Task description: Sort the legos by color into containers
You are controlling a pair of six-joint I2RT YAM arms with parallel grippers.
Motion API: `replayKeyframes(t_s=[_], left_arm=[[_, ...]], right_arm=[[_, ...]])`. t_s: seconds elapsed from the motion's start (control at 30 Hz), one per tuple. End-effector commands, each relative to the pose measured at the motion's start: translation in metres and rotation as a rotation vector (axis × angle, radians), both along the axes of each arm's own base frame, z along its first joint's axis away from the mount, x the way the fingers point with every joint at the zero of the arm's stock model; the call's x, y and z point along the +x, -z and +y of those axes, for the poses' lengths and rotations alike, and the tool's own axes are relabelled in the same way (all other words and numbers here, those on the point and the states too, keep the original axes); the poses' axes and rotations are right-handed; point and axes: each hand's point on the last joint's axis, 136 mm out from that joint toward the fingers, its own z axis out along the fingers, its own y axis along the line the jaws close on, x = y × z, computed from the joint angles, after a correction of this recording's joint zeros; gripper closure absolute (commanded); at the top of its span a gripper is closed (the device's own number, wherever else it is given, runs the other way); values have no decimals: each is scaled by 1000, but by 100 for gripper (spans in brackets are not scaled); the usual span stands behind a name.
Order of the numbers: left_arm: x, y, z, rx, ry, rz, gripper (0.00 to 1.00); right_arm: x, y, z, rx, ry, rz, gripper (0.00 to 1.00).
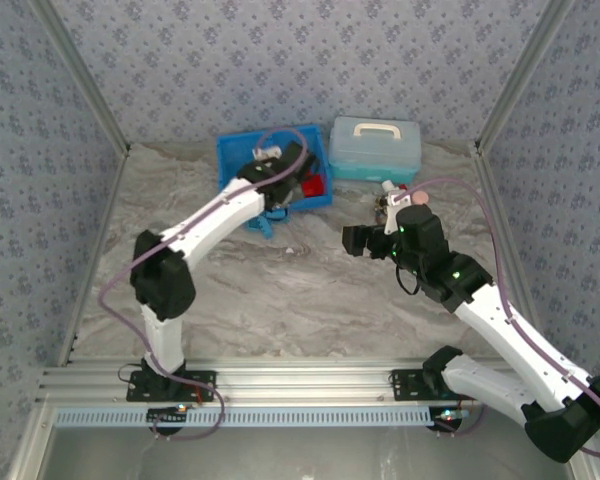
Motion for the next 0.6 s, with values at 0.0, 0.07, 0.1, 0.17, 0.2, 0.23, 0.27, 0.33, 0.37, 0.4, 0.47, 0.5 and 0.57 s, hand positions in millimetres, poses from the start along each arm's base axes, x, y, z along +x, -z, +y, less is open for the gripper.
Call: replayKeyframes(t_s=[0.0,0.07,0.1,0.17,0.2,0.23,0.27,0.33,0.37,0.4,0.47,0.5,0.57], left_arm=[[25,-2,48,134,-40,3,68],[40,5,60,128,-47,25,68],[48,11,64,119,-45,36,68],[65,18,65,76,-20,57,67],[73,24,67,74,-19,69,66],[80,29,70,88,-24,78,66],[86,34,72,99,-26,87,65],[98,47,73,93,-19,123,65],[104,53,73,84,-18,136,64],[109,60,73,74,-15,151,64],[117,71,77,58,-32,170,62],[120,76,80,51,-40,180,59],[125,82,82,34,-51,192,55]], right_arm=[[1,-10,1,27,-2,-17,0],[1,-9,1,26,-2,-15,0],[1,-9,1,25,-1,-14,0],[1,-9,1,22,-4,-14,0],[1,-9,1,22,-3,-14,0],[1,-9,1,20,-2,-15,0],[1,-9,1,19,-1,-15,0],[2,-10,0,17,-1,-17,0],[2,-11,0,15,-1,-18,0],[2,-11,0,11,-1,-18,0],[2,-12,-1,5,2,-20,0],[1,-12,-2,0,1,-19,0],[1,-12,-3,-7,4,-19,0]])
